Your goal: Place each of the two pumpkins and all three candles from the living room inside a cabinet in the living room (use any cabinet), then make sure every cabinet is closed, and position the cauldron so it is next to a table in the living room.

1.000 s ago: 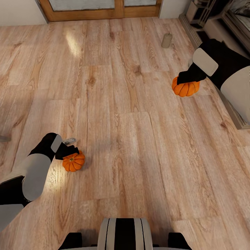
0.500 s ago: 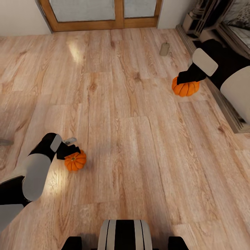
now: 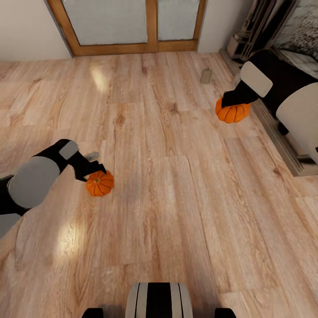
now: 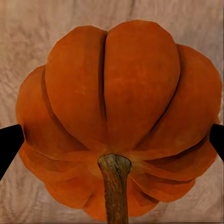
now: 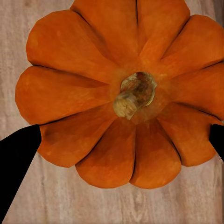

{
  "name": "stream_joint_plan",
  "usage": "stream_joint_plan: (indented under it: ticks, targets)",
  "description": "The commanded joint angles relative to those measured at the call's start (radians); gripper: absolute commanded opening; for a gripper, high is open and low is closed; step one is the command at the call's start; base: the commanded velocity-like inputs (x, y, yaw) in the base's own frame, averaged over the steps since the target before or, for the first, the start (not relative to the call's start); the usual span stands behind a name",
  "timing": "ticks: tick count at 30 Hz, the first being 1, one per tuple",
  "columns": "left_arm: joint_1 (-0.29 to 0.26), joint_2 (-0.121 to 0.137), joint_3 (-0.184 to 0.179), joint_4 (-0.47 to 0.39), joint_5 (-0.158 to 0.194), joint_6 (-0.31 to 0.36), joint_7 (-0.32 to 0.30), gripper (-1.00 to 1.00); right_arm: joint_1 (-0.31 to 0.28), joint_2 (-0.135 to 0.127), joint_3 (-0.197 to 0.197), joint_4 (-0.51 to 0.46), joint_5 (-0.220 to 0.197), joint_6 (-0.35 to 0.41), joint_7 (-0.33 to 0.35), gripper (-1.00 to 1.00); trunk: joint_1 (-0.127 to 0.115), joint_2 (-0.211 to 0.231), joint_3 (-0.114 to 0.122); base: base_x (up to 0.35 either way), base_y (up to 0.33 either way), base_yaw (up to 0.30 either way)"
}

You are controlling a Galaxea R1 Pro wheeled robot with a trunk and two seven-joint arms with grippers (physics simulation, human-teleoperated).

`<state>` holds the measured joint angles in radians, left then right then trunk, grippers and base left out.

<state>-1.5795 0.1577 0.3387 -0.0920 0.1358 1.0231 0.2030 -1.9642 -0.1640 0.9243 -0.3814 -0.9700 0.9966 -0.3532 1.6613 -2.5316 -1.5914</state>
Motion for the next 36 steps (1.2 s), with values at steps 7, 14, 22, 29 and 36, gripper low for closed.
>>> stream_joint_plan:
  ticks: [7,14,22,29,36]
  targets:
    - [-0.139,-0.002,0.003,0.069,0.01,0.005,0.04,-1.0,0.002,-0.001,0.003,-0.004,-0.011,-0.005,-0.003,-1.0,-0.003,0.001,0.026,0.0,0.0,0.0]
    - [-0.158,0.001,0.005,0.037,0.071,0.004,0.041,-1.0,0.002,-0.003,0.0,-0.007,-0.012,-0.009,-0.002,-1.0,-0.006,0.003,0.054,0.0,0.0,0.0]
    - [-0.16,-0.002,0.007,0.038,0.105,0.002,0.039,-1.0,0.002,-0.006,0.0,-0.004,-0.011,-0.009,-0.003,-1.0,-0.01,0.005,0.084,0.0,0.0,0.0]
    - [-0.156,-0.029,0.008,0.069,0.115,-0.008,0.031,-1.0,0.073,0.002,0.003,-0.008,-0.01,-0.218,-0.007,-1.0,-0.013,0.007,0.112,0.0,0.0,0.0]
    - [-0.134,-0.048,0.008,0.072,0.21,-0.084,-0.02,-1.0,0.266,0.141,0.002,-0.038,-0.011,-0.45,-0.008,-1.0,-0.016,0.008,0.139,0.0,0.0,0.0]
